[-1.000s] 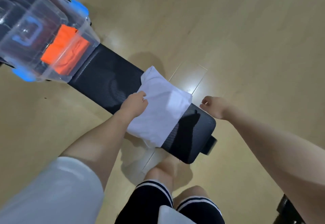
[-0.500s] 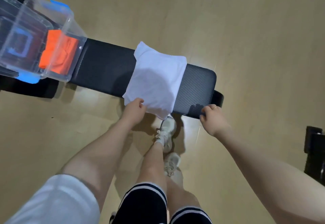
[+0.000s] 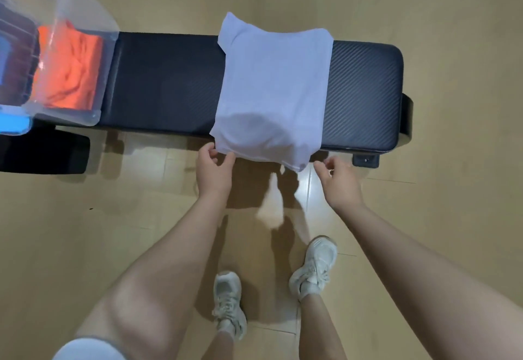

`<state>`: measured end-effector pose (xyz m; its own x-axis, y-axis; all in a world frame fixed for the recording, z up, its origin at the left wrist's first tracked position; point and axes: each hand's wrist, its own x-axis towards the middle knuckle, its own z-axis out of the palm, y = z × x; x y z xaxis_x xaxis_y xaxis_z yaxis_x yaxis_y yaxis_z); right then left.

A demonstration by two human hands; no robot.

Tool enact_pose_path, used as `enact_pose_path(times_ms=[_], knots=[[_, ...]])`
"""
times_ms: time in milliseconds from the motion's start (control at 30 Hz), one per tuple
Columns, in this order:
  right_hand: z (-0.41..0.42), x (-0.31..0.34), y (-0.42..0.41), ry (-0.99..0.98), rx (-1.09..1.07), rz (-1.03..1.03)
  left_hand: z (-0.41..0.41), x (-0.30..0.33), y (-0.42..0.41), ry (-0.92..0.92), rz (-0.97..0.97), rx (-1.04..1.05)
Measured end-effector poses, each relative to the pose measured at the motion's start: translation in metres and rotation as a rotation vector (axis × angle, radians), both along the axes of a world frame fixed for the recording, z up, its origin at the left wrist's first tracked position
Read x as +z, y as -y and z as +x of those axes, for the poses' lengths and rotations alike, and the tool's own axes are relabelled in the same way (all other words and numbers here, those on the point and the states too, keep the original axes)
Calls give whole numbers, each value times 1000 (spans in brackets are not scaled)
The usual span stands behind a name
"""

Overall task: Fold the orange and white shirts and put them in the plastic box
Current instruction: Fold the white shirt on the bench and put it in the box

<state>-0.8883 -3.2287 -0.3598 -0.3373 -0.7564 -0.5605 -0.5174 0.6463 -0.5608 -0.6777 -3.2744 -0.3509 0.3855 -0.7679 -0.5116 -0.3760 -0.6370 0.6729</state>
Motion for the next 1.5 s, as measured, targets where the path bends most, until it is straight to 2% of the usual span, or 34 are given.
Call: enact_pose_path(times_ms=[100,200,367,533,633,733,833,1033,1200,1367,1500], knots=[[22,-29,9,386,-425,37,15,-32,2,-291,41,218],[34,-43,6,589,-590,-31,31,-55,2,-437,58,204],[45,-53,5,602,-631,-123,34,-76,18,-590,85,112],[52,-57,7,647,-690,-151,32,-80,28,-651,90,201],[53,-54,5,739,-579,-89,27,-76,29,-606,61,257],[53,-47,0,760,-500,-49,22,-69,26,-694,81,246],[52,-35,-9,782,-551,-49,22,-56,17,-836,111,221],[55,12,-39,731,-721,-36,21,-3,-9,-968,181,307],[59,64,-52,648,-836,-21,12,51,-27,-931,209,409],[44,106,-37,616,-825,-33,-2,87,-33,-784,199,450],[24,130,-7,593,-713,-59,-16,110,-13,-657,179,425]])
